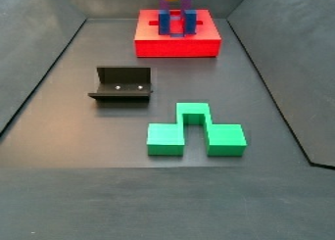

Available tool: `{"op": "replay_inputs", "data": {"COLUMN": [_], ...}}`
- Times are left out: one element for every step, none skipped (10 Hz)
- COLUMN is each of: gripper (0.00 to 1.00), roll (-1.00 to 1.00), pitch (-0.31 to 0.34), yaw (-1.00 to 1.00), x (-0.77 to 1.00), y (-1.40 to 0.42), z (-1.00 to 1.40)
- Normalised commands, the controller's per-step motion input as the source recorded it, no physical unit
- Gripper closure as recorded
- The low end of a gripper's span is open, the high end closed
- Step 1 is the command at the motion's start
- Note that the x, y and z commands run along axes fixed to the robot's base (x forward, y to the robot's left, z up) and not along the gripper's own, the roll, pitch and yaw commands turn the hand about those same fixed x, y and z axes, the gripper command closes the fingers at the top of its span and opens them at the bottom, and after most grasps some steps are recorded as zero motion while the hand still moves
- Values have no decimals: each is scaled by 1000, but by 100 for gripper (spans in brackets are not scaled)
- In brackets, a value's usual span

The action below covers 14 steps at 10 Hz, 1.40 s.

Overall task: Pick up the yellow object. Move up. Move to above the board. Insert the yellow object.
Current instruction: Insert the yellow object.

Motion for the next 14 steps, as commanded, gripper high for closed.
{"op": "replay_inputs", "data": {"gripper": [100, 100, 100, 100, 100, 100, 100, 100, 100, 100, 100, 100, 100, 100], "roll": [-199, -260, -376, -396, -327, -283, -201, -76, -31, 0, 16, 84, 176, 169], "pitch": [26, 16, 0, 0, -30, -43, -66, -63, -59, -29, -21, -23, 0, 0], "yaw": [-126, -77, 0, 0, 0, 0, 0, 80, 146, 163, 77, 0, 0, 0], "x": [83, 0, -43, -340, -380, -414, -449, -311, -171, 0, 60, 86, 26, 77], "y": [11, 171, 311, 443, 286, 151, 0, -246, -314, -303, -209, -109, -49, -14], "z": [-391, -406, -274, 0, 0, 0, 0, -29, -49, -120, -229, -283, -283, -240]}}
